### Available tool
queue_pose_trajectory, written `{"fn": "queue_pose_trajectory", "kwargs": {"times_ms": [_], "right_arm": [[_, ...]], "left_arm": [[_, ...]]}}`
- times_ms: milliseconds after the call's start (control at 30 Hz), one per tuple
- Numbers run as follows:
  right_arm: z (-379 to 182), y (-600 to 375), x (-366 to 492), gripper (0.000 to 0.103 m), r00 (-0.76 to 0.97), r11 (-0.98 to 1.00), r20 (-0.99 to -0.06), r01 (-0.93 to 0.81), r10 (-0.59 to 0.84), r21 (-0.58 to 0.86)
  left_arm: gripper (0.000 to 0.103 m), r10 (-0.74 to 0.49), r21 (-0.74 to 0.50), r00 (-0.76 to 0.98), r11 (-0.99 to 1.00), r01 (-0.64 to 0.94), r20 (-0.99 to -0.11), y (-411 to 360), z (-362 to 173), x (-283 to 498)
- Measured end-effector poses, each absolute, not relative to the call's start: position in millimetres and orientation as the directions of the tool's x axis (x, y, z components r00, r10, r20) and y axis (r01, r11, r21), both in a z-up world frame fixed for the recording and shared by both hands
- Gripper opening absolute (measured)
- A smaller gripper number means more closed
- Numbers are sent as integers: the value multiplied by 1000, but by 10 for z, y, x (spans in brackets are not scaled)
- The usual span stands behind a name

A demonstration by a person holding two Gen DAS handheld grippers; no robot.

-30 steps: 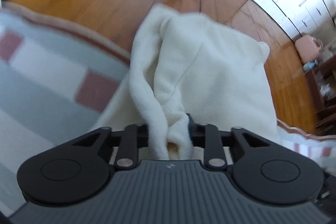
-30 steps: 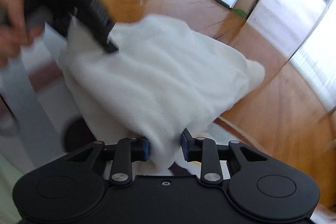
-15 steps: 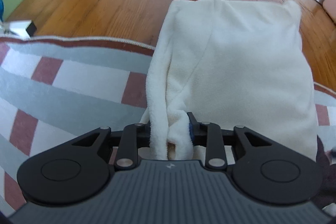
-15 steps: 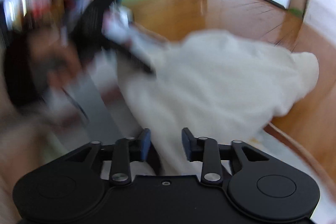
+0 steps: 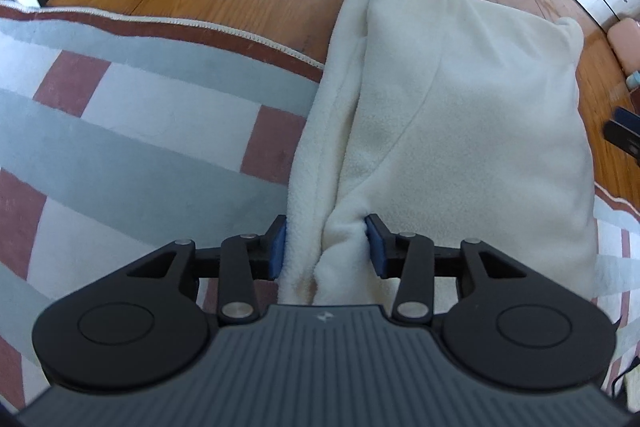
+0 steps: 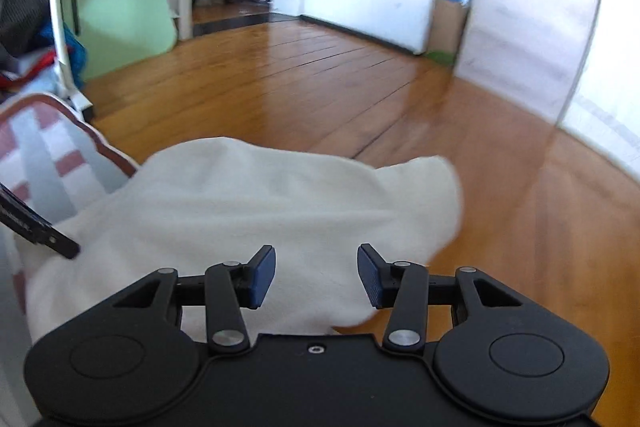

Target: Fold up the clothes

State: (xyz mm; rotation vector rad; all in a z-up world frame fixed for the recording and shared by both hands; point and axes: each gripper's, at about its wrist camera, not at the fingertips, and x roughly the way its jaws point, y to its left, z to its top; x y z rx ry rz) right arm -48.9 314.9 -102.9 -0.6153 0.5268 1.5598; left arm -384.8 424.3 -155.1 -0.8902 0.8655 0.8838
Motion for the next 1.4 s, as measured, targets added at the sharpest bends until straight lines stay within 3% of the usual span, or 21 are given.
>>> {"fn": "queue_pose_trajectory", "kwargs": {"times_ms": [133,167,200,233,333,500,600,633,667,700,767,867,1000,1133,1267,1333,1400], "right_arm": [[-1374,3505,-240,50,-167,-40,-729,-981,663,188],[-1426,3515,-194,41,-183,-12,-728,-972,661,233],[-1443,3498,-155,5,-189,7,-720,-966,667,260],[-1452,3487,-111,2,-197,25,-713,-957,673,289],[-1439,3470,63,0,-182,86,-692,-939,699,334],[-1277,3389,435,0,35,254,-698,-944,715,213],[-1215,3423,578,0,299,406,-690,-914,659,-8],[-1220,3441,609,2,408,468,-683,-877,605,-109],[-1238,3456,645,11,457,504,-689,-850,562,-152],[-1256,3463,664,30,479,527,-698,-833,533,-169],[-1292,3448,631,57,422,530,-731,-842,536,-98],[-1337,3438,493,60,276,479,-753,-876,598,59],[-1341,3508,169,62,0,299,-705,-906,709,301],[-1410,3743,-158,62,-97,142,-692,-950,715,280],[-1619,4043,-246,67,39,154,-729,-984,683,92],[-1702,4124,-145,82,57,177,-746,-981,664,83],[-1735,4133,-24,87,41,193,-751,-974,660,117]], "left_arm": [[44,233,-335,418,325,-884,-878,4316,-1637,-3906],[44,223,-356,433,314,-880,-873,4337,-1662,-3931],[44,210,-386,453,293,-875,-867,4358,-1687,-3978],[45,198,-416,472,270,-869,-859,4382,-1713,-4028],[45,186,-457,501,232,-858,-845,4385,-1746,-4094],[45,216,-403,465,278,-872,-858,4360,-1705,-4005],[45,235,-389,456,280,-878,-859,4353,-1626,-4037],[44,248,-379,450,284,-880,-858,4345,-1575,-4049],[44,283,-351,434,301,-887,-855,4316,-1458,-4040],[44,321,-323,421,318,-892,-848,4291,-1336,-4030],[40,412,-274,412,355,-894,-813,4258,-1050,-3996],[41,436,-326,511,432,-841,-741,4341,-753,-3862],[40,331,-379,626,570,-729,-706,4607,-757,-3343],[30,245,-320,565,621,-716,-788,4999,-1204,-2759],[35,356,-100,358,574,-812,-863,5354,-1552,-2606],[35,330,-152,378,546,-824,-865,5449,-1554,-2682],[25,423,-27,282,517,-856,-861,5393,-1500,-2684]]}}
